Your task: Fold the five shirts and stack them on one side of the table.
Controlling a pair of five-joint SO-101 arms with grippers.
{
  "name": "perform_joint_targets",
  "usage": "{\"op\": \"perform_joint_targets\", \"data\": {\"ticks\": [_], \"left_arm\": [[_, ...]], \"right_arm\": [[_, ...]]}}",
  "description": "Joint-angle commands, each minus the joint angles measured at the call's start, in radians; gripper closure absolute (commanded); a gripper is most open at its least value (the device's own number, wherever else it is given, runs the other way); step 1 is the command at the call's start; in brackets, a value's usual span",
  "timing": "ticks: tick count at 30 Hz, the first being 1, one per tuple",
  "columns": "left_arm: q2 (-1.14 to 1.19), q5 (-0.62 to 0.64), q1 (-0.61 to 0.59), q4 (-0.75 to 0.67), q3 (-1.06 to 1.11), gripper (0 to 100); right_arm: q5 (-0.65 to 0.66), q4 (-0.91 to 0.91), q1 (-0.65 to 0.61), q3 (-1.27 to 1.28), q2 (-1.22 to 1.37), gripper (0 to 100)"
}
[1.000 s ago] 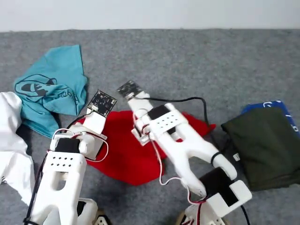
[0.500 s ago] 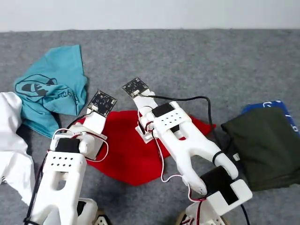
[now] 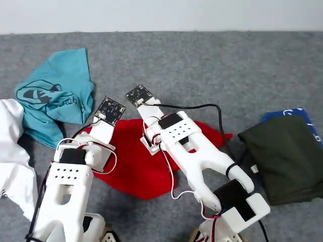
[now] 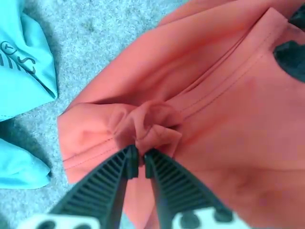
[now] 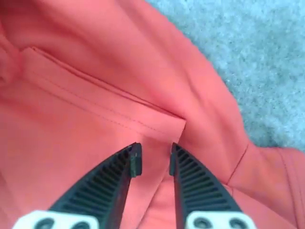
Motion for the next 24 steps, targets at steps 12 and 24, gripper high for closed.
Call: {"op": "perform_joint_targets", "data": {"ticks": [12,24], "left_arm": [[-0.011,-0.006,-0.003,-0.011,-0.002,98],[-0.011,-0.006,-0.003,-0.011,-0.002,98]], "right_arm": [[-0.002,-0.054,-0.01,-0.058,0.104,93.7],[0.051,-0.005,-0.007,-0.092,0.062,98.8]]}}
